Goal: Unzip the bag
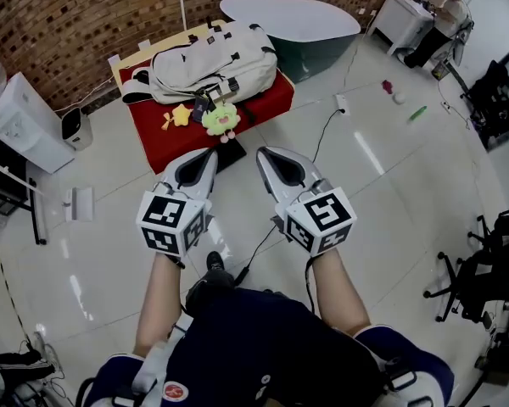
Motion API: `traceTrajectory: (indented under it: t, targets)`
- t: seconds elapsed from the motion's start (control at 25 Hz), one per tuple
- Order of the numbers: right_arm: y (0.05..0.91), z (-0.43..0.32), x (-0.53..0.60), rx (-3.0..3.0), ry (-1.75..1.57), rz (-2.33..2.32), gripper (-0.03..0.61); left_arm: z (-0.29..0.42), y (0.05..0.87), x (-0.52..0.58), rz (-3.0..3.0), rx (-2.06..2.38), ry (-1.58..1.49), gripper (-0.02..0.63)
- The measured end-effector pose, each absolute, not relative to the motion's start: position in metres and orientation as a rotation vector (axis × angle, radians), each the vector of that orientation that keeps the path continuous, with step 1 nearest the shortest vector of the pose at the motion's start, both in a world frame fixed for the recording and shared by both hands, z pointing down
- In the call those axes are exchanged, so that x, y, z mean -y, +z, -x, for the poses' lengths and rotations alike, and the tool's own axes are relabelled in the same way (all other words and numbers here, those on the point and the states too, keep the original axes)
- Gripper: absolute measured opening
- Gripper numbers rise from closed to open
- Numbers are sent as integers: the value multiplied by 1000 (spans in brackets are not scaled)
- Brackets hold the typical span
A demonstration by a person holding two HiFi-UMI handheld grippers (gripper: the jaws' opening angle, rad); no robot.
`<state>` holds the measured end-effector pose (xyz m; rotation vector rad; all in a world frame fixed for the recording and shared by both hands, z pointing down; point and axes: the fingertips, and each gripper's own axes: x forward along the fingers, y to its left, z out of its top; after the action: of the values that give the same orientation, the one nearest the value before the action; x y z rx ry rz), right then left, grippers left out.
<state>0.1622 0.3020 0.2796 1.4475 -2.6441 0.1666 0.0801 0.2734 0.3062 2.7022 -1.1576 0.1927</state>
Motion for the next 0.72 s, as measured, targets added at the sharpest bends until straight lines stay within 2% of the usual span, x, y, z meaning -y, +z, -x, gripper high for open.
traceTrajectory:
  t: [0.32,0.72]
  targets:
    - [293,-106,-240,2569,220,-1459,6,-24,326,-211,-2666,1129,190,3]
    - [324,-104,-172,2524,278,-1464,5,-11,365,-143,-2570,1142,229,3]
